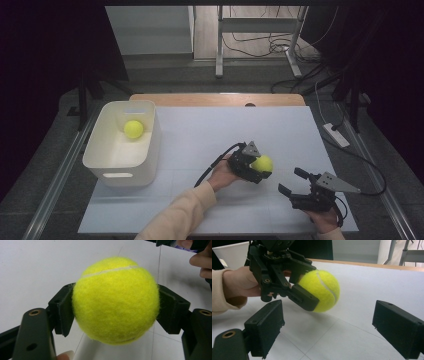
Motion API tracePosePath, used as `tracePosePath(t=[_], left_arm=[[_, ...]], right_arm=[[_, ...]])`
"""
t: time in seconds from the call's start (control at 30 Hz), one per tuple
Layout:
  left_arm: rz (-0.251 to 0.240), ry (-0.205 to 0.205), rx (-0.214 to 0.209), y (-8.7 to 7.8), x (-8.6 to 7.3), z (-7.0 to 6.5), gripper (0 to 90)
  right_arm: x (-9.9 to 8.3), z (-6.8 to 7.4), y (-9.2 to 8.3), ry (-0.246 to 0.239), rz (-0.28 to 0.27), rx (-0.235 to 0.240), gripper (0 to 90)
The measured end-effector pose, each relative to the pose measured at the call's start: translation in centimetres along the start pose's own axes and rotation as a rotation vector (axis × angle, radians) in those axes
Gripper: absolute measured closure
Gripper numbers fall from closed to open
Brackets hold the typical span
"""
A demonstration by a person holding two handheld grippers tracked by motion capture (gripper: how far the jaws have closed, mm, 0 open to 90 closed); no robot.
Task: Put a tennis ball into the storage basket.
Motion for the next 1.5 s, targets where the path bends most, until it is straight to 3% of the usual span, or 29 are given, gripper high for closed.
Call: tracePosePath(t=[0.7,1.5], left_arm=[[-0.042,-0.037,0.057,-3.3,-0.9,1.2,26.6],[-0.107,-0.080,0.091,-6.9,-2.2,2.1,26.6]], right_arm=[[0.0,0.0,0.2,0.001,0.008,-0.004,10.0],[-0.1,0.0,0.5,0.002,0.016,-0.004,10.0]])
Point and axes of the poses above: each handheld gripper's, and its own axes: y roughly forward along the jaws, x roughly out of its top, z roughly to its left, the point moved 3 cm from there along y, roughly forward along the jaws, and after that the axes turned 14 degrees about z, right-handed, at the moved point
